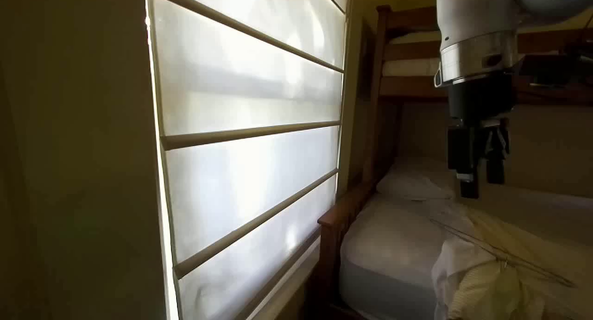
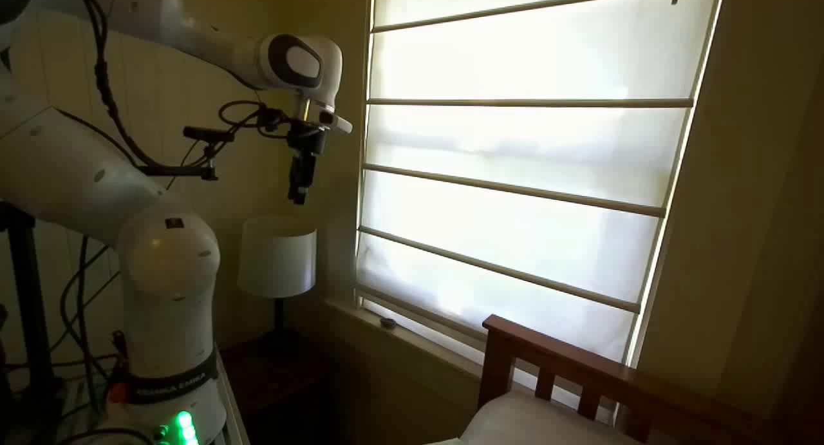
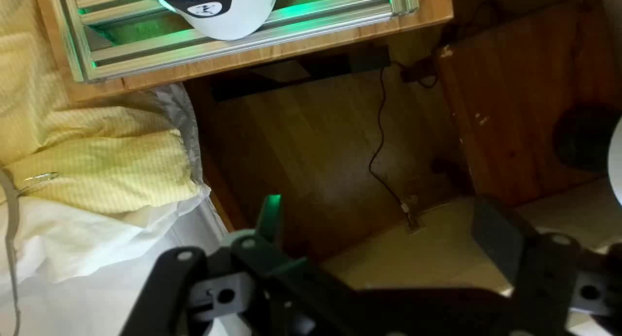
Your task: Open the blinds on the window.
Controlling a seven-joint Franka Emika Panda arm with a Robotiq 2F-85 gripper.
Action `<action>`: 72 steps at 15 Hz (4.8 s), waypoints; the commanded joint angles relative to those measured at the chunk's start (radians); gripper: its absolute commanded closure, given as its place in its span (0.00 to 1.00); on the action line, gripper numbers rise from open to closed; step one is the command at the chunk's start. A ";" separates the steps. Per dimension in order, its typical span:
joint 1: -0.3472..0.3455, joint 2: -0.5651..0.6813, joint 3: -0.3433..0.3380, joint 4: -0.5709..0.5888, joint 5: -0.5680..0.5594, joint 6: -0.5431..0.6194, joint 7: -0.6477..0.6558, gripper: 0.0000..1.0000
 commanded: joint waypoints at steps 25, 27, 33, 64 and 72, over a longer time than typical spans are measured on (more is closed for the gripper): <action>-0.305 -0.021 -0.260 0.276 -0.214 0.200 -0.004 0.00; -0.306 0.034 -0.304 0.342 -0.274 0.299 -0.109 0.00; -0.279 0.251 -0.431 0.626 -0.348 0.570 -0.391 0.00; -0.301 0.813 -0.527 1.311 -0.236 1.014 -0.475 0.00; -0.302 0.819 -0.526 1.311 -0.234 1.015 -0.507 0.00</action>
